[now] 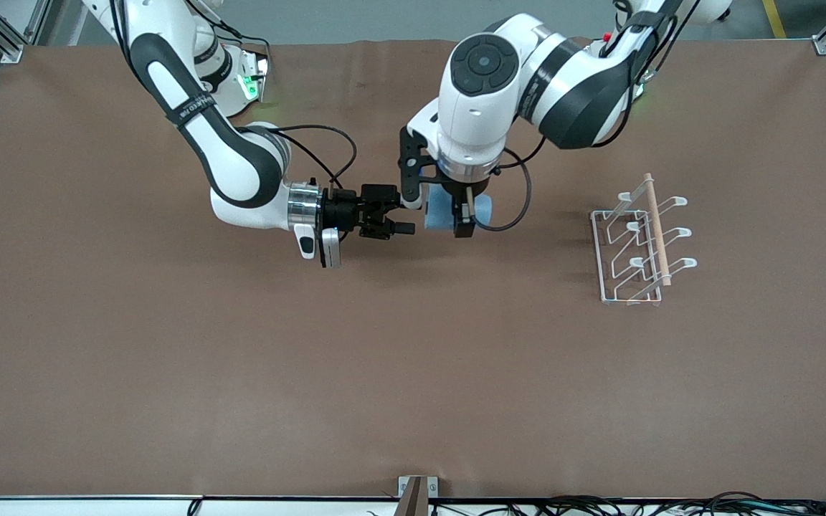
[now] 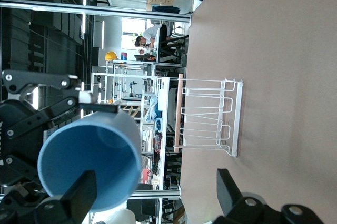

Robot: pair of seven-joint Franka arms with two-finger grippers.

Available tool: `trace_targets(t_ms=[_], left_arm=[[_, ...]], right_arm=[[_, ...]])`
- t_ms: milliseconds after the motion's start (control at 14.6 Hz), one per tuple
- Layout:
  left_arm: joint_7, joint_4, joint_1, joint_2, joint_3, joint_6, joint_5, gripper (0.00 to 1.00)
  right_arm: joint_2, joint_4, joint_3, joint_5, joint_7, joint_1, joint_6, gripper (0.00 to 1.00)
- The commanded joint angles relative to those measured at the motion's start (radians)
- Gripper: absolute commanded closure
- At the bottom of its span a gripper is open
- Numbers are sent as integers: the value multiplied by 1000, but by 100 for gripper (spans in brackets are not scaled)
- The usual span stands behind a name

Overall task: Hang cup on cup holder
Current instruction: 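Open the right gripper and withdraw while the left gripper carries the cup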

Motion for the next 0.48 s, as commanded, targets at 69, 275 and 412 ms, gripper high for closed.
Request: trace_targets(t_ms=[69, 275, 412], left_arm=[[26, -12, 18, -66, -3, -131, 97, 99], [29, -13, 18, -74, 3, -215, 169, 99], [39, -27, 18, -82, 0, -287, 261, 99]], right_arm=[[-70, -55, 2, -10, 0, -73, 0, 0], [-74, -59, -18, -189, 3, -151, 0, 0], [-68, -50, -94, -321, 3, -148, -3, 0]])
